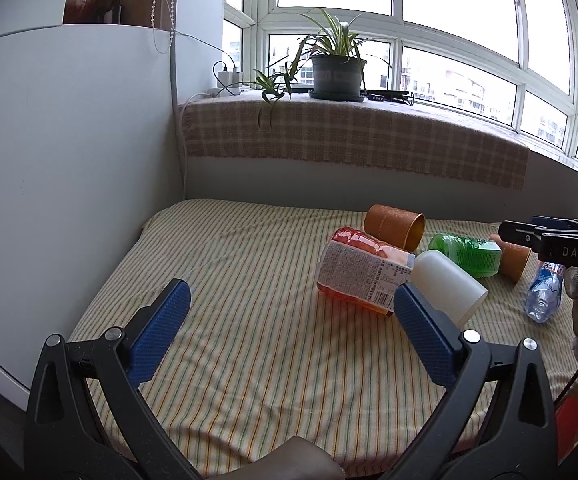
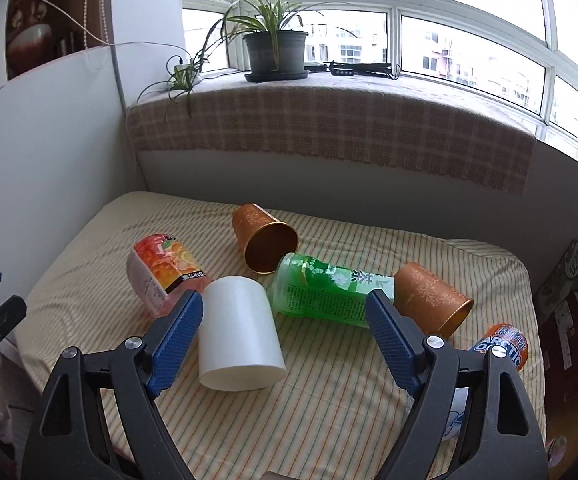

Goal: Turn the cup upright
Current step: 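Move the right tool toward the lying brown paper cup, fingers around it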

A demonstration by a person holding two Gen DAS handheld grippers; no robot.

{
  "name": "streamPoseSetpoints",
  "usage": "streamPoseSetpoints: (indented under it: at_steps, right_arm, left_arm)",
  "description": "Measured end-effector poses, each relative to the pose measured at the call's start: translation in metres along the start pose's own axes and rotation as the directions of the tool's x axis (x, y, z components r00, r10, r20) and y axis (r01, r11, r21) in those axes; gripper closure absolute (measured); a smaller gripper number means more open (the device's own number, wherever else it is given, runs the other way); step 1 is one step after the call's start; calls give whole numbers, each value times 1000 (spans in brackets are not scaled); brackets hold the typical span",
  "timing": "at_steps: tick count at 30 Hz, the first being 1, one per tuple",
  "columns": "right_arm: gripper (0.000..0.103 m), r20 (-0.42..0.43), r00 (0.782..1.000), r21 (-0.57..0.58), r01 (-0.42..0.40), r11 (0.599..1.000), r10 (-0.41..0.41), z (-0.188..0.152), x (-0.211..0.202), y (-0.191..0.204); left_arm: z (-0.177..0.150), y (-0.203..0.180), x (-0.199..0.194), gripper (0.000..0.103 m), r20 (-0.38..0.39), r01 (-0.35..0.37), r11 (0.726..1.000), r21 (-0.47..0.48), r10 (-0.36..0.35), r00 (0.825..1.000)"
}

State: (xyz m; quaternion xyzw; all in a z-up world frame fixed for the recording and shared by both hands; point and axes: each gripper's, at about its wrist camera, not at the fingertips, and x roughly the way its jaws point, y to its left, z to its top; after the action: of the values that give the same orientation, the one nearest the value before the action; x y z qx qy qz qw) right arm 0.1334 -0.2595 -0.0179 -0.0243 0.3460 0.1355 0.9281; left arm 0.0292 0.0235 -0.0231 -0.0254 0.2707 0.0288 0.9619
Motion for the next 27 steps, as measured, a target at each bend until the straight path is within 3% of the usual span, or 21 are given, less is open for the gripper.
streamPoseSetpoints:
  at_steps: [4,6,10,13,17,20,27]
  right_arm:
    - [20,-85,995,-62,-58,996,53,32,34,6]
    - [20,-147,984,-90,-115,989,101,46,55,10]
    - [20,-255,959,-152,-164,975,121,66,100,21]
    - [20,-308,947,-164,-150,975,94,75,132,26]
    - [20,-409,905,-146,-191,971,117,85,172,29]
    - [20,-449,890,-173,-174,969,79,90,200,35]
    - [20,-541,840,-203,-172,964,36,90,237,46]
  left_arm:
    - [-5,8,4,0,-29,-11,1000,0,11,1000]
    - [-7,12,5,0,-37,-18,1000,0,18,999]
    - [-10,22,4,0,-56,-21,1000,-19,20,998]
    - [-11,28,3,0,-68,-30,999,-28,28,997]
    - [-11,36,4,0,-76,-51,998,-35,48,996]
    - [-10,41,4,0,-80,-64,997,-43,60,995]
    - [-11,46,8,0,-95,-78,996,-43,73,993]
